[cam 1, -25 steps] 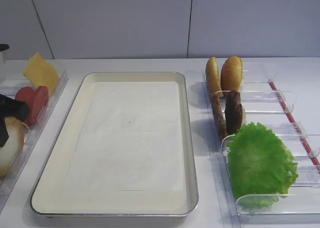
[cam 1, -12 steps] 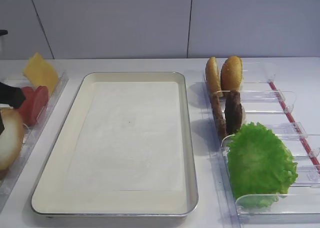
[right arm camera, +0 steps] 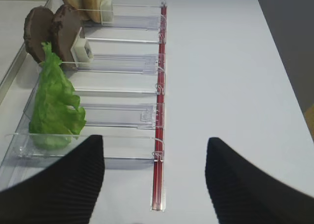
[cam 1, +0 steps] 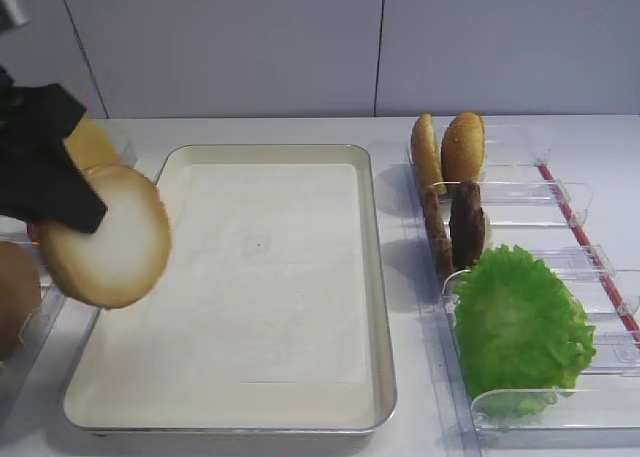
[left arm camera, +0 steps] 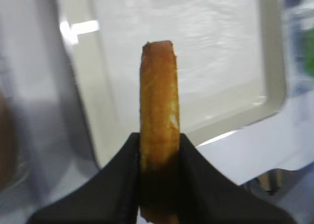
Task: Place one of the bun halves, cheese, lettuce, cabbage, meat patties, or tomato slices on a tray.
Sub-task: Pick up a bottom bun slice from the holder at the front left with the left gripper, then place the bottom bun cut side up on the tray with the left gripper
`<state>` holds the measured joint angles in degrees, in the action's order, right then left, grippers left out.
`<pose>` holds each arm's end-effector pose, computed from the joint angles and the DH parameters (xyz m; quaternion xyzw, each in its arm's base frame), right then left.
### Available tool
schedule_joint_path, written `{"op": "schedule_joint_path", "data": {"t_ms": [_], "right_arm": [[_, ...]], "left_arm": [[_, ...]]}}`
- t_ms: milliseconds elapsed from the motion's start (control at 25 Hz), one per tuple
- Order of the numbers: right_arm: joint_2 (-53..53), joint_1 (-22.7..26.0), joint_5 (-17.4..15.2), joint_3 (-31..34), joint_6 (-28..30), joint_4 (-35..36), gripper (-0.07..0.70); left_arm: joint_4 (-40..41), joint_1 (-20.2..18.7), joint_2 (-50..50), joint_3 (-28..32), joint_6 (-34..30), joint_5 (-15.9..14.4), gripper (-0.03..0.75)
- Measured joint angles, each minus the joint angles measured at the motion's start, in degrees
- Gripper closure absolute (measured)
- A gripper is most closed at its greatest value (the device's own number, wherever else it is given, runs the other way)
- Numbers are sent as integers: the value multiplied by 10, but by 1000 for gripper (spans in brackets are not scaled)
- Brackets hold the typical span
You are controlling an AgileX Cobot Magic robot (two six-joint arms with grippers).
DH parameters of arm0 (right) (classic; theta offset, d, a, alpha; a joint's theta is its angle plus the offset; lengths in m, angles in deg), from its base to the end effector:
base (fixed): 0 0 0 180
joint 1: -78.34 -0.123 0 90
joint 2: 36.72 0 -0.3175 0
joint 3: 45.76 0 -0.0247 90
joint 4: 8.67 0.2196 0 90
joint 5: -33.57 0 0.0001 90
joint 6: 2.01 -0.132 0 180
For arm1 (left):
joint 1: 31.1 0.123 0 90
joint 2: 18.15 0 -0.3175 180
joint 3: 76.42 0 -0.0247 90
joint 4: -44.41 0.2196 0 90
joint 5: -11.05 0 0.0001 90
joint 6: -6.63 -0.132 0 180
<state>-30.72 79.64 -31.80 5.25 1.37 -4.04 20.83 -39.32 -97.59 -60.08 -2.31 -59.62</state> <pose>-0.0336 0.0105 0.2260 -0.0188 0.8753 0.0206 0.4828 0.1855 -0.0772 0.3196 0.1011 0.9678 -0.1987 0.1167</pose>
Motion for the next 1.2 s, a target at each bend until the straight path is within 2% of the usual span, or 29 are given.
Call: {"op": "schedule_joint_path", "data": {"t_ms": [80,280,400,520,680,1000,1200], "right_arm": [[0,0,0,0,0,0,188],[0,0,0,0,0,0,188],[0,0,0,0,0,0,188],[0,0,0,0,0,0,188],[0,0,0,0,0,0,188],[0,0,0,0,0,0,188],[0,0,0,0,0,0,188]], "left_arm": [[-52,-8,0,0,-21,0,564],[-77,-43,-27,-1,-36,0,565],[-93,-65,-62,-1,-45,28,565],[-142,-79,-106,-1,-88,56,565],[-200,-84,-172,-1,-144,71,565],[-220,-84,-267,-1,-188,98,565],[-236,-84,-278,-3,-204,107,566]]}}
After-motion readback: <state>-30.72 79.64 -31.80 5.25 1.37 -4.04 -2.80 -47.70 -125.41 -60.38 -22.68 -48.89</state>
